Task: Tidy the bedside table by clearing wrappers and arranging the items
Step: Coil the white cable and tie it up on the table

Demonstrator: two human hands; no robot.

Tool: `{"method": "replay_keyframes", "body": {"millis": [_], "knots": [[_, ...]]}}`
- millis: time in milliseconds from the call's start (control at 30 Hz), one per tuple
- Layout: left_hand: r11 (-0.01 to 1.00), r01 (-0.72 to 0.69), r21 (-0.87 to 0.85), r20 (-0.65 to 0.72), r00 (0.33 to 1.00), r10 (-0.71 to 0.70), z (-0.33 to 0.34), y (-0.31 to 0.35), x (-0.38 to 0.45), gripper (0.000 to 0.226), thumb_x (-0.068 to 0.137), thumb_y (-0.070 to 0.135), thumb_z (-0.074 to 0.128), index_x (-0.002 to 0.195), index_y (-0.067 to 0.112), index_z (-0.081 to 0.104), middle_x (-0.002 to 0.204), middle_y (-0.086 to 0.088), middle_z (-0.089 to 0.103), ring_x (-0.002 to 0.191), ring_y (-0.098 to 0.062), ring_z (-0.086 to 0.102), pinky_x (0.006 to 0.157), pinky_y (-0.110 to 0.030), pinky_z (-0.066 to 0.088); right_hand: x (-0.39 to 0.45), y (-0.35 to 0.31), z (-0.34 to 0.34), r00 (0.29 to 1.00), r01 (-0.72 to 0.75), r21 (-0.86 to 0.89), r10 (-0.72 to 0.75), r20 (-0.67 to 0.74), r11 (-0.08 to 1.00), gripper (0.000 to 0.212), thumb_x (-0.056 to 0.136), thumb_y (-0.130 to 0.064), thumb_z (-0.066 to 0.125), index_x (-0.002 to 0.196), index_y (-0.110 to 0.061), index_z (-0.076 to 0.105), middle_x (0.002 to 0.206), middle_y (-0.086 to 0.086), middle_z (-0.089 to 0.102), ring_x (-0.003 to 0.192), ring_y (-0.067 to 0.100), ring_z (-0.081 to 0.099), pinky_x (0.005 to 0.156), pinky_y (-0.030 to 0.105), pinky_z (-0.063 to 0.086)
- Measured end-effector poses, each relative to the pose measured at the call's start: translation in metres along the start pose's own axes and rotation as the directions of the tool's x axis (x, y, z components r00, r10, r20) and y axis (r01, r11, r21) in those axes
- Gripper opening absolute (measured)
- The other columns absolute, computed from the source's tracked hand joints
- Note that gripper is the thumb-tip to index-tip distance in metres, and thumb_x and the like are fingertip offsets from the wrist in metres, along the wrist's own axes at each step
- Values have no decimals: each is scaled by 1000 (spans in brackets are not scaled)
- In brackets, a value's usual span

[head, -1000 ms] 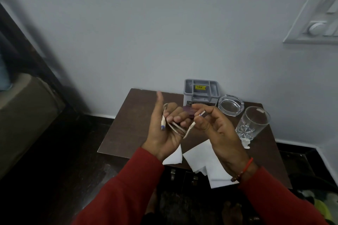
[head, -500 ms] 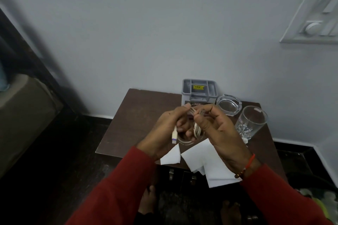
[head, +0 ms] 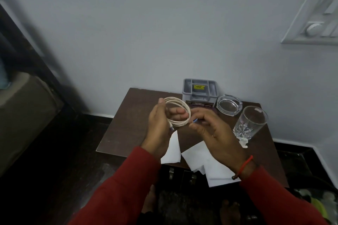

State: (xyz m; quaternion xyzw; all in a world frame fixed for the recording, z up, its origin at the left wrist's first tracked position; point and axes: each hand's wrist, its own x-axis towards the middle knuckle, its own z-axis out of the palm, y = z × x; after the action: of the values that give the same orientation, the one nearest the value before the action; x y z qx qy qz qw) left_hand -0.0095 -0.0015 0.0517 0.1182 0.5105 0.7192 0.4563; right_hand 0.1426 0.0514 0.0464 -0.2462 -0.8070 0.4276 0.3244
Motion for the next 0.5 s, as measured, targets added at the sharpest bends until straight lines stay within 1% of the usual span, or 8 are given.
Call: {"method": "replay_keyframes", "body": {"millis": [67,100,167,200,267,333,400,500], "knots": [[987,63,-151,-8,998,-65,-4,5,2,43,110,39,33,97,7,59,76,-15,74,65,-23,75,62,-37,59,-3,1,0,992,94,-164,-78,97,982,11,94,-25,61,100,-20,68,112,-8,63,109,5,59,93,21,45],[974,93,-207,24,996,-90,-5,7,2,42,110,37,31,102,6,58,83,-16,77,71,-24,77,62,-35,62,-5,0,2,982,140,-211,-109,152,967,12,94,-27,61,100,-21,69,108,-8,63,104,4,60,89,20,45],[965,129,-229,111,988,-105,-6,8,4,37,111,29,27,111,3,54,102,-19,78,88,-25,78,67,-32,63,-7,-1,8,958,209,-248,-146,248,946,12,95,-30,61,100,-22,69,103,-8,63,99,7,60,87,24,47],[974,120,-190,139,986,-94,-5,8,4,30,111,23,28,108,5,51,108,-19,77,97,-27,76,72,-33,63,-7,-2,11,949,233,-237,-167,267,943,11,95,-28,62,100,-22,69,102,-7,63,98,8,60,87,25,47],[994,81,-68,173,983,-68,-3,6,4,20,108,14,30,103,8,48,114,-19,75,109,-32,72,82,-40,58,-7,-6,13,948,279,-218,-232,220,935,12,95,-24,63,100,-18,71,102,-4,64,98,8,62,86,22,48],[999,44,26,202,978,-48,-2,5,2,18,109,14,33,99,11,48,113,-20,75,107,-34,71,86,-42,57,-5,-12,9,955,288,-222,-263,133,932,11,94,-20,65,100,-16,72,102,-4,66,97,7,63,85,19,48],[997,72,13,241,968,-73,-2,6,-1,20,108,8,36,96,13,51,107,-19,76,100,-31,72,83,-40,59,-3,-14,1,967,256,-210,-246,73,944,8,93,-19,67,99,-17,73,99,-8,68,93,3,63,82,18,48],[992,117,-36,285,953,-102,-6,8,1,28,98,-10,38,93,12,55,114,-19,74,106,-31,73,81,-39,58,-3,-11,-6,977,208,-192,-195,84,959,11,93,-28,64,98,-21,72,96,-13,67,88,5,64,76,19,49]]}}
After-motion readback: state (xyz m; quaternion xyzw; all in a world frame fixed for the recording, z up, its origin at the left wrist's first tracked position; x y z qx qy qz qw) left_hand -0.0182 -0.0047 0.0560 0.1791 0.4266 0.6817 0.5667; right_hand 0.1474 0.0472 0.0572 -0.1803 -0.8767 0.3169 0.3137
